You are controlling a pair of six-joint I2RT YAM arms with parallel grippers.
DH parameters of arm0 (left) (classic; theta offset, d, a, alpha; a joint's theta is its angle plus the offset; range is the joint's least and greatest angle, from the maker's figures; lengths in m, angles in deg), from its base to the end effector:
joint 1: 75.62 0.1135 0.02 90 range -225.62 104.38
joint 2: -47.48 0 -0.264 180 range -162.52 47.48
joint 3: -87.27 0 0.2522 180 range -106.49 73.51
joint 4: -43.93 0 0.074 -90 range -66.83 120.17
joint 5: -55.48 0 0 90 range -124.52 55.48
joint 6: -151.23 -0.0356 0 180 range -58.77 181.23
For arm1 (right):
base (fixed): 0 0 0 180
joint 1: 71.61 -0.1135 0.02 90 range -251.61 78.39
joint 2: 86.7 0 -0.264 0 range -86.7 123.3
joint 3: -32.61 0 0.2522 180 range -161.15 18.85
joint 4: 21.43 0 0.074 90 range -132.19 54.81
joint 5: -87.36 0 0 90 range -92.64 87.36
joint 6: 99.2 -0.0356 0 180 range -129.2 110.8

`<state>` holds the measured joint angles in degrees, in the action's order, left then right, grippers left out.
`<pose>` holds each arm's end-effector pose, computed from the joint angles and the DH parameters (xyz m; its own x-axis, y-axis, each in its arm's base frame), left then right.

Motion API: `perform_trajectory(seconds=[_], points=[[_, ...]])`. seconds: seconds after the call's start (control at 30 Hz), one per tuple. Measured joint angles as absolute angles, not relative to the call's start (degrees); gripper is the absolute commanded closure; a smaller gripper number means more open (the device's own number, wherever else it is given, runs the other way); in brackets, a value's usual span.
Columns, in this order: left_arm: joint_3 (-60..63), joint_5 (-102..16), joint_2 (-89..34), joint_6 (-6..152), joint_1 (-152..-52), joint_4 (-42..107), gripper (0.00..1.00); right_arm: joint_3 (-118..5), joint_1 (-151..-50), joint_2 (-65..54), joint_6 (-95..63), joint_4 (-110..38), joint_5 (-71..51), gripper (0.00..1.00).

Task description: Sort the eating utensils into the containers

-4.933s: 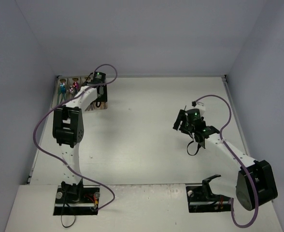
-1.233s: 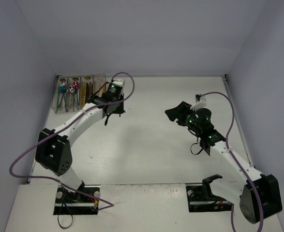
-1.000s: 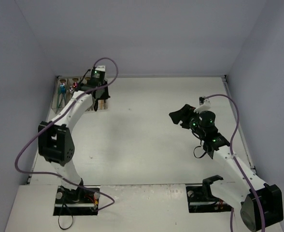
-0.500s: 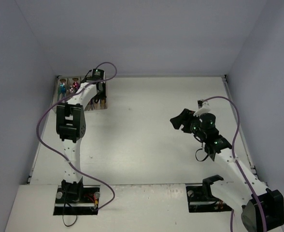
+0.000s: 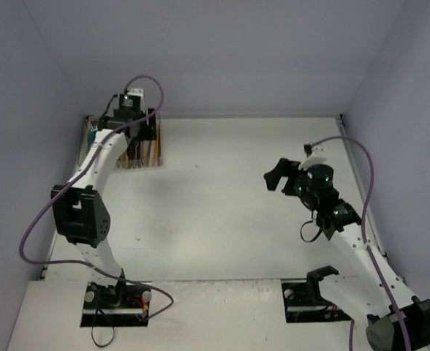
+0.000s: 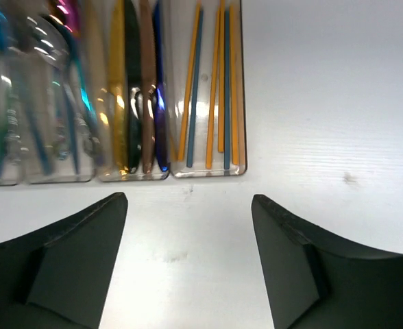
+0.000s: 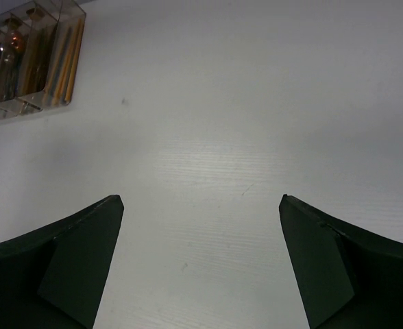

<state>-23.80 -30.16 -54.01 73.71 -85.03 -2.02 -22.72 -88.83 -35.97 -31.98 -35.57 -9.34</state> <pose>0.4044 -0.0643 0.3493 -0.5934 -0.1201 -0.7959 -0.0262 0.9912 -0.1300 0.2014 0.0668 0.3200 -0.3024 0.3089 -0.9018 -0.3111 0.8622 0.3997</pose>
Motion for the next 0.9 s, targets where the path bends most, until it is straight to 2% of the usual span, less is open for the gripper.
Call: perform_trajectory(seconds=[0.23, 0.5, 0.73, 0.9], points=[[-14.1, -27.13, -19.91, 73.3, -85.25, -1.32, 0.09, -33.93, -88.83, -41.86, -27.6, -42.81, -0.43, 0.0], [-3.45, -18.44, 8.67, 71.05, -85.39, -5.41, 0.06, -36.01, -88.83, -50.32, -22.64, -48.01, 9.0, 0.0], [10.65, -13.4, 16.55, 71.18, -86.3, -7.8, 0.06, -37.17, -88.85, -55.2, -16.59, -49.61, 16.42, 0.0], [16.66, -12.57, 17.7, 72.85, -87.26, -8.16, 0.06, -37.4, -88.85, -56.36, -15.06, -49.7, 18.74, 0.0]])
